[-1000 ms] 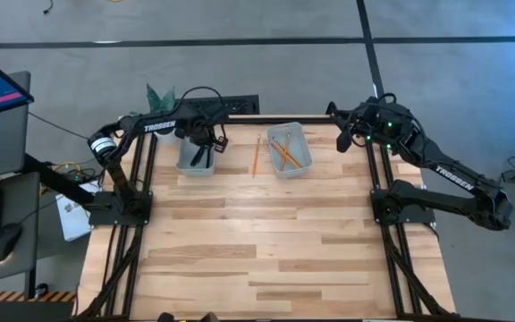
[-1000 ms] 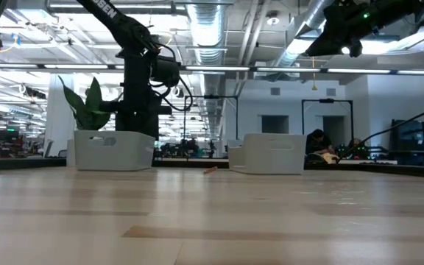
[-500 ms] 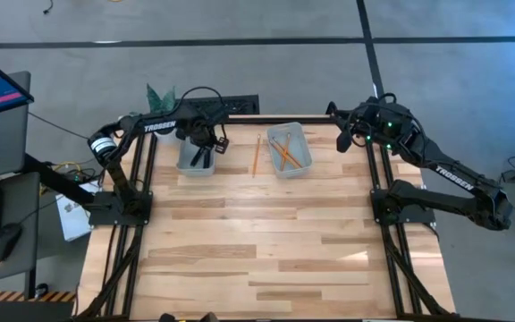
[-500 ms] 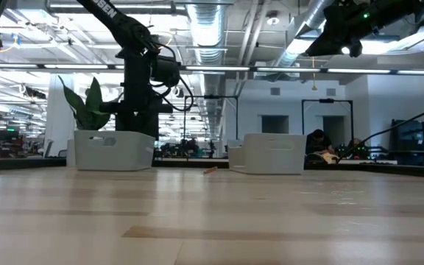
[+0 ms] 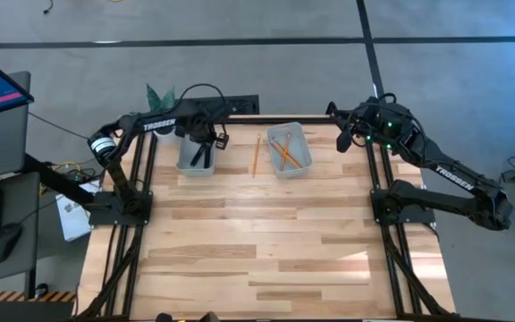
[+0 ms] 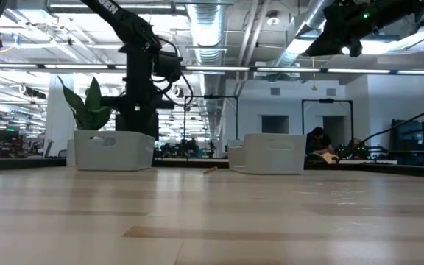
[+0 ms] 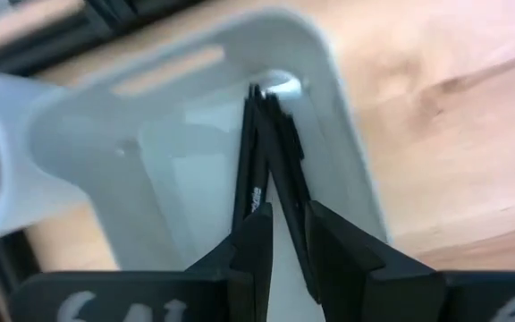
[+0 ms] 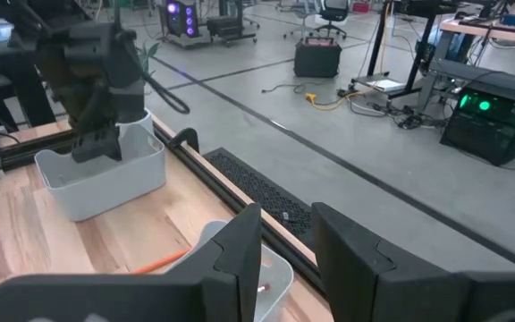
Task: Sort pens & pencils
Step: Put the orange pencil into the right gray bin
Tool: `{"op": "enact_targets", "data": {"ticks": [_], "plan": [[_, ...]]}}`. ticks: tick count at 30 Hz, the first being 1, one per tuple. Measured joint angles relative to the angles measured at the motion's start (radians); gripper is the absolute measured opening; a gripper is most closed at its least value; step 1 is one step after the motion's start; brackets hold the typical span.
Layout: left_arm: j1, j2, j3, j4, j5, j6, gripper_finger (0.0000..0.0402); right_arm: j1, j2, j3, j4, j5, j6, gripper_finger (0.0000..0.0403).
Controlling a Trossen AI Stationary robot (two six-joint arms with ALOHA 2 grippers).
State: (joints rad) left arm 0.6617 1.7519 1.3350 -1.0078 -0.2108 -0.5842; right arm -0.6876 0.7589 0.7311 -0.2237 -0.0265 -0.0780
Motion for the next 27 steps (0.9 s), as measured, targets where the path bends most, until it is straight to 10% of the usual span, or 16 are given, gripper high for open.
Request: {"op": "enact_targets", "data": {"ticks": [10, 27], "plan": [[-0.05, -0.058, 0.212, -0.037, -0.066, 0.057, 0.0062, 0.0, 0.0, 0.0, 0.006, 0.0, 0.034, 0.0122], [-0.277, -0.236, 0.222, 0.246, 0.011, -0.03, 0.0062, 0.001, 0.0, 0.0, 0.045, 0.0, 0.036, 0.0122]]}}
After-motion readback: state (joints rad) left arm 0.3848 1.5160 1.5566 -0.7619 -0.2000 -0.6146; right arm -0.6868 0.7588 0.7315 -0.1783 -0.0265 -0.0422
